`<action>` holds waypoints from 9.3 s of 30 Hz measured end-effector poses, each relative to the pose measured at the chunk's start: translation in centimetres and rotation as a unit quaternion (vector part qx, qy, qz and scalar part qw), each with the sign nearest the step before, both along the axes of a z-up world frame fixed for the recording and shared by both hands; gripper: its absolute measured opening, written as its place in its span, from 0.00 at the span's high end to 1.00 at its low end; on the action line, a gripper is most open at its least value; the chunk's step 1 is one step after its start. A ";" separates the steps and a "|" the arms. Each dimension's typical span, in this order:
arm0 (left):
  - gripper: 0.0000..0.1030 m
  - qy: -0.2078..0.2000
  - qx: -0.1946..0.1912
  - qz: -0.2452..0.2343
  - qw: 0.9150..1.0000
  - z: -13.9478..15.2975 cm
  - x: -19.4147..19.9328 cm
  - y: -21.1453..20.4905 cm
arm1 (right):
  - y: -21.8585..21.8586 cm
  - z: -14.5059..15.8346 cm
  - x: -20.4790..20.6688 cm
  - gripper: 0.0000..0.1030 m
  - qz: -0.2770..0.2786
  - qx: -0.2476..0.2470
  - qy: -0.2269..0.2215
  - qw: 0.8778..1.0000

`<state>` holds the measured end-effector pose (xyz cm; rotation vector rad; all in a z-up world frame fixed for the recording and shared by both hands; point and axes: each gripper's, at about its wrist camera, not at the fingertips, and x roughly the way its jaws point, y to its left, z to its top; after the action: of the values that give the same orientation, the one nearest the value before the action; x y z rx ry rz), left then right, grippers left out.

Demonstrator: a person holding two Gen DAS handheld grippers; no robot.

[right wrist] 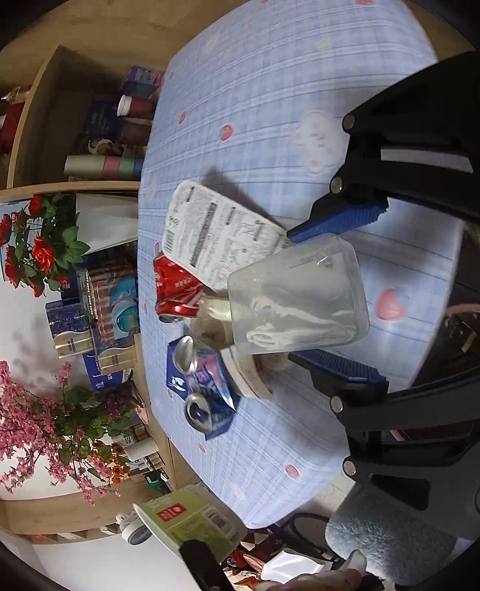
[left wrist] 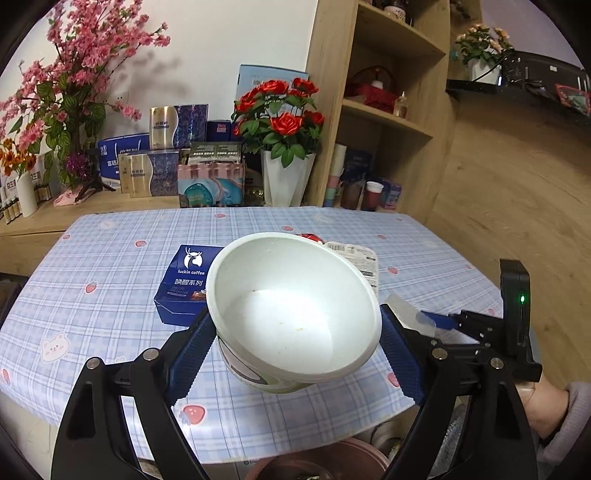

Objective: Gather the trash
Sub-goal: 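Grasp the clear plastic tray with the right tool while the left tool holds the cup, then carry the plastic tray into the bin and open the right tool while the left tool holds the cup, then lower the white cup over the bin and open the left tool, then move both tools back toward the crushed cans on the table, then grasp the crushed blue can with the left tool while the right tool grasps the white paper sheet, then carry the blue can and white sheet over the brown bin with both tools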

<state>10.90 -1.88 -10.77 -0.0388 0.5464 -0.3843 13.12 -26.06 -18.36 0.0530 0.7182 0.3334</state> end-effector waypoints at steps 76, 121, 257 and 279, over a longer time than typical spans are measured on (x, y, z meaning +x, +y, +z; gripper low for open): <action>0.18 0.020 -0.026 0.002 0.999 -0.7 -10.5 4.0 | 3.3 4.2 -9.3 0.06 0.023 -0.005 -0.002 1.000; 0.06 0.050 -0.009 -0.014 0.999 -2.0 -10.2 3.4 | -0.5 5.6 -9.1 0.06 -0.043 -0.009 -0.024 0.999; 0.79 0.051 -0.069 0.070 0.994 0.5 2.7 5.8 | -2.9 9.2 5.5 0.95 -0.038 0.109 -0.039 0.993; 0.79 0.042 -0.077 0.032 0.996 2.9 -7.5 6.3 | 2.9 8.3 -8.9 0.95 0.039 0.079 -0.026 0.996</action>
<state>3.43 4.41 -7.88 -0.2208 0.5962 -0.3634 4.22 -23.14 -10.03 0.1653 0.6417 0.4638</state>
